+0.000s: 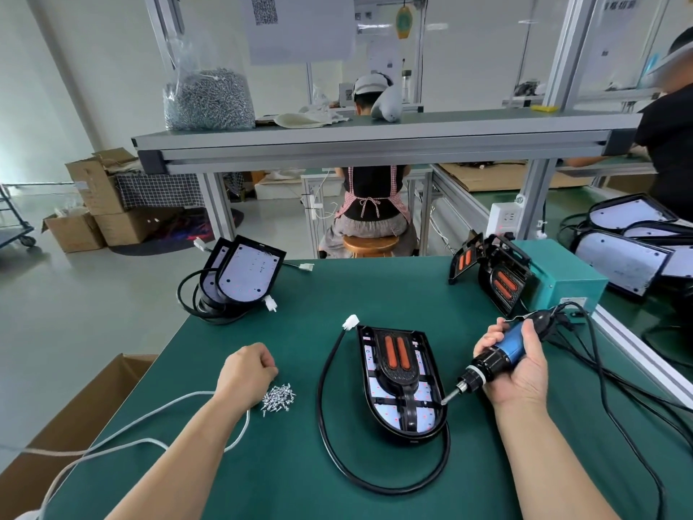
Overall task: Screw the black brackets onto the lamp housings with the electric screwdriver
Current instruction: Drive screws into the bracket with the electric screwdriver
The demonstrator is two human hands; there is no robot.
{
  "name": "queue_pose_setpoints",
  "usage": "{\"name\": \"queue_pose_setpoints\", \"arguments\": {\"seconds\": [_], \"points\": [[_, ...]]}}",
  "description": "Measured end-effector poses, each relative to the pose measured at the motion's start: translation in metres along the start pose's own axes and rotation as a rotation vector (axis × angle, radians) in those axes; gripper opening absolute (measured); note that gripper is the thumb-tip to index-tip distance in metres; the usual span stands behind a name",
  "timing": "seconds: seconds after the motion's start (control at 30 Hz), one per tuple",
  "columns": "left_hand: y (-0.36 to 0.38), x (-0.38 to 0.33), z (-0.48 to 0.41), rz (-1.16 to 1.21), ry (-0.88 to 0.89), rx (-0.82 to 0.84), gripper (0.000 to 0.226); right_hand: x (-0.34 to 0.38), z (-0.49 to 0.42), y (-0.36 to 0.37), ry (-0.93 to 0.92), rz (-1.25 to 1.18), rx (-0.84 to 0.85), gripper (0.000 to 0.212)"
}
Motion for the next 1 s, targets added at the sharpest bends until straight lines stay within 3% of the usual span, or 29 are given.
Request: {"name": "queue_pose_setpoints", "arguments": {"seconds": [0.13, 0.23, 0.37, 0.6, 1.0], "points": [[-0.007, -0.027, 0.019, 0.336, 0.068, -0.029, 0.016, -0.002, 0.011, 0.007, -0.039, -0.031, -0.042, 0.034], [0.003, -0.054, 0.048, 0.668, 0.068, 0.118, 0.020, -0.008, 0.024, 0.019, -0.038, -0.039, -0.083, 0.024], [0.024, -0.083, 0.085, 0.902, 0.079, 0.314, 0.025, -0.012, 0.045, 0.045, -0.067, -0.003, -0.099, 0.020], [0.042, -0.099, 0.112, 0.998, 0.138, 0.392, 0.031, -0.020, 0.074, 0.086, -0.210, 0.149, -0.052, 0.014], [0.051, -0.106, 0.120, 1.116, 0.163, 0.415, 0.033, -0.016, 0.091, 0.093, -0.387, 0.307, -0.048, 0.024]]}}
Point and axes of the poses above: each hand's wrist, its own z-axis away from the middle knuckle, its own y-axis out of the palm, x = y × z, the point moved 6 cm from there along -z, towards the middle knuckle, and after that the axes turned 1 degree about z, right-handed, at the moved point
